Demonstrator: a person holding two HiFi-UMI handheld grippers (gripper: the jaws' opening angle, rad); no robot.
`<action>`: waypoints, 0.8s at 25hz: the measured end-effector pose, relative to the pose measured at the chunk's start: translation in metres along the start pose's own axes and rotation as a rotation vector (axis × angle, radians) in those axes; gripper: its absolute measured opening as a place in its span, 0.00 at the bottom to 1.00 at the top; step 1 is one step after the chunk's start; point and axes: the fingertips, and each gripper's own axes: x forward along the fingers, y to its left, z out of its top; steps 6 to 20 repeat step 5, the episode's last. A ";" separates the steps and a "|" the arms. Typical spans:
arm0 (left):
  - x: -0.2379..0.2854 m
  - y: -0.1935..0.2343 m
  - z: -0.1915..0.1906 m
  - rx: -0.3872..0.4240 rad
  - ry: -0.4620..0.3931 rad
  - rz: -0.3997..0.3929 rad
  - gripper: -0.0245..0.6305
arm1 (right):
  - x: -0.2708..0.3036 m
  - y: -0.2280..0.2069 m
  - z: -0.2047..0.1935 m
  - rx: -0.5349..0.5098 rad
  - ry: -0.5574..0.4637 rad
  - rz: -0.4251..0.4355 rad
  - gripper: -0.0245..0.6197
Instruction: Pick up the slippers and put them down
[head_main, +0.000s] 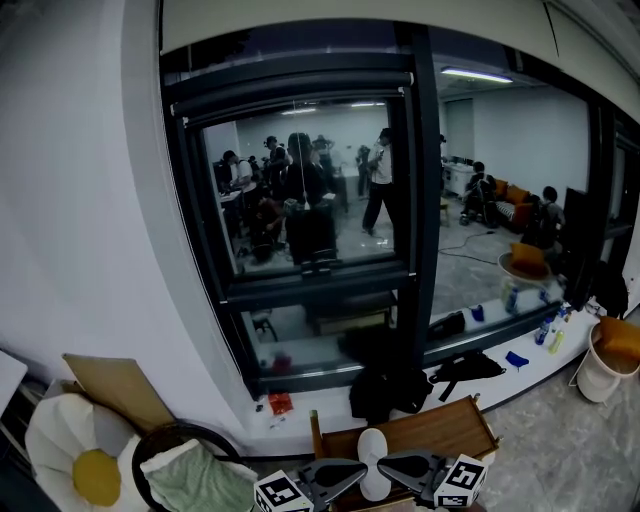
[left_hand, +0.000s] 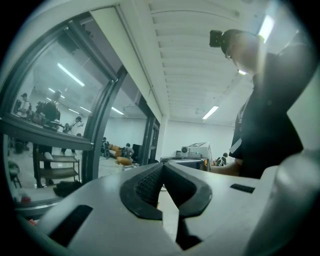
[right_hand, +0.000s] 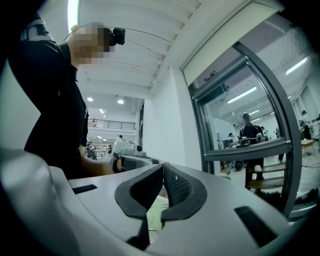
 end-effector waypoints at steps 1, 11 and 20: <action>-0.001 0.000 -0.001 -0.001 0.000 0.002 0.05 | 0.000 0.000 -0.001 0.001 -0.002 -0.002 0.07; -0.002 0.001 -0.002 -0.006 -0.001 0.004 0.05 | -0.001 -0.001 -0.004 0.005 -0.010 -0.011 0.07; -0.002 0.001 -0.002 -0.006 -0.001 0.004 0.05 | -0.001 -0.001 -0.004 0.005 -0.010 -0.011 0.07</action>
